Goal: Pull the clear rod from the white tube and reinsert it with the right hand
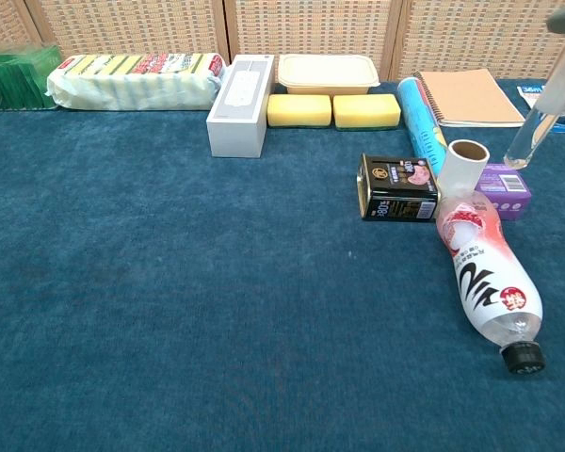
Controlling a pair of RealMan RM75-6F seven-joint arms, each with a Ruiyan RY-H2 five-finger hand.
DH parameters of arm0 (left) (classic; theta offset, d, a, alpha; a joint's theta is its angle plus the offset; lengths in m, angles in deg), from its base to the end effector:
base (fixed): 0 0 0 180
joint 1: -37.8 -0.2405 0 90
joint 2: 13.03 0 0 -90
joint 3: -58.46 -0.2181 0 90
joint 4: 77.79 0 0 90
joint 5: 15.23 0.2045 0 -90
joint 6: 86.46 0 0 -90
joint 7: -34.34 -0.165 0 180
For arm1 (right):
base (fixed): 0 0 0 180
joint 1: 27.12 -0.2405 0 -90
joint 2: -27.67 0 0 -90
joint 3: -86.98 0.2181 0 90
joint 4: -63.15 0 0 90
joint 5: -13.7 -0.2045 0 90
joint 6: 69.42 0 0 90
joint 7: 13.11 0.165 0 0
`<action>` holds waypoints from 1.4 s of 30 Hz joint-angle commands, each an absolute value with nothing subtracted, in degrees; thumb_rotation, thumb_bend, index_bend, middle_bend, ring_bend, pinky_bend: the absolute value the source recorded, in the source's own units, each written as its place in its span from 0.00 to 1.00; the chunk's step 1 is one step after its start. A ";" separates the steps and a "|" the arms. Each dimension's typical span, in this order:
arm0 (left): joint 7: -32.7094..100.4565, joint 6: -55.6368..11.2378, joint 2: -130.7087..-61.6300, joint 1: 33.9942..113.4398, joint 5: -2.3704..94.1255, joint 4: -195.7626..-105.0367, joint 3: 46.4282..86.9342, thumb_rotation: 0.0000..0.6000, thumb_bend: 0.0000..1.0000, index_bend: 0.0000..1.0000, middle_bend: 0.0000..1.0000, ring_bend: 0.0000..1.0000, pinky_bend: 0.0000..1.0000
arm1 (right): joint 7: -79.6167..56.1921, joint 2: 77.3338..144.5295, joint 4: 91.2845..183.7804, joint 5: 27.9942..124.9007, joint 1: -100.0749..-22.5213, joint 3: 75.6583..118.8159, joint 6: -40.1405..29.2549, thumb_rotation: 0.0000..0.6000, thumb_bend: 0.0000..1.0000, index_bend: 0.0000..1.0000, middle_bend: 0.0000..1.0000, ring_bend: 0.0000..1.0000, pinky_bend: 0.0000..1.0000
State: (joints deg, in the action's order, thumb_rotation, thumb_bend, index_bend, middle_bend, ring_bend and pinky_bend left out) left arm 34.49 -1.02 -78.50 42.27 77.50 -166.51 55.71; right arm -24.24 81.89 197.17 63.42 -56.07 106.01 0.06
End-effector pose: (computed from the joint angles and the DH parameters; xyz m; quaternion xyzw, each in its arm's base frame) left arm -0.2764 0.1757 0.1248 -0.6511 -0.3793 -0.3678 0.5449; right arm -0.0869 -0.2716 0.1367 0.5569 -0.5452 0.4780 0.4050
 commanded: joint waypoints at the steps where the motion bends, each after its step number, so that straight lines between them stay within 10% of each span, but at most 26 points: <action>1: 34.39 -1.16 -78.41 42.32 77.95 -166.65 55.39 0.75 0.11 0.11 0.05 0.02 0.22 | -24.22 82.83 197.95 69.07 -55.08 104.91 1.89 1.00 0.43 0.80 1.00 1.00 1.00; 5: 34.34 -0.49 -78.41 42.14 78.68 -166.65 55.21 0.74 0.11 0.11 0.05 0.02 0.23 | -28.42 86.94 193.92 58.60 -59.76 110.02 6.98 1.00 0.43 0.80 1.00 1.00 1.00; 13: 34.75 -0.51 -78.38 42.03 77.88 -166.45 55.58 0.75 0.11 0.11 0.05 0.02 0.22 | -33.91 89.18 198.13 69.01 -57.45 98.61 4.24 1.00 0.43 0.80 1.00 1.00 1.00; 18: 35.06 0.02 -78.16 41.90 78.59 -166.52 55.39 0.76 0.11 0.11 0.05 0.02 0.23 | -34.34 93.13 192.20 62.54 -59.49 107.45 12.55 1.00 0.43 0.80 1.00 1.00 1.00; 24: 34.98 -0.63 -78.26 42.11 77.94 -166.44 55.61 0.75 0.11 0.11 0.05 0.02 0.22 | -38.25 92.57 195.83 71.36 -57.53 97.97 8.91 1.00 0.43 0.80 1.00 1.00 1.00; 30: 34.81 -0.43 -78.23 42.06 78.59 -166.53 55.33 0.74 0.11 0.11 0.05 0.02 0.22 | -36.96 94.95 192.27 67.75 -58.61 103.78 12.60 1.00 0.43 0.80 1.00 1.00 1.00; 36: 35.31 -0.10 -78.22 41.95 78.00 -166.46 55.80 0.74 0.11 0.11 0.05 0.02 0.22 | -39.43 94.80 193.21 74.99 -56.86 96.04 9.28 1.00 0.43 0.80 1.00 1.00 1.00; 42: 34.73 -1.14 -78.16 42.40 78.66 -166.67 55.26 0.75 0.11 0.11 0.05 0.02 0.22 | -39.08 98.32 191.99 74.65 -57.96 99.55 10.74 1.00 0.43 0.80 1.00 1.00 1.00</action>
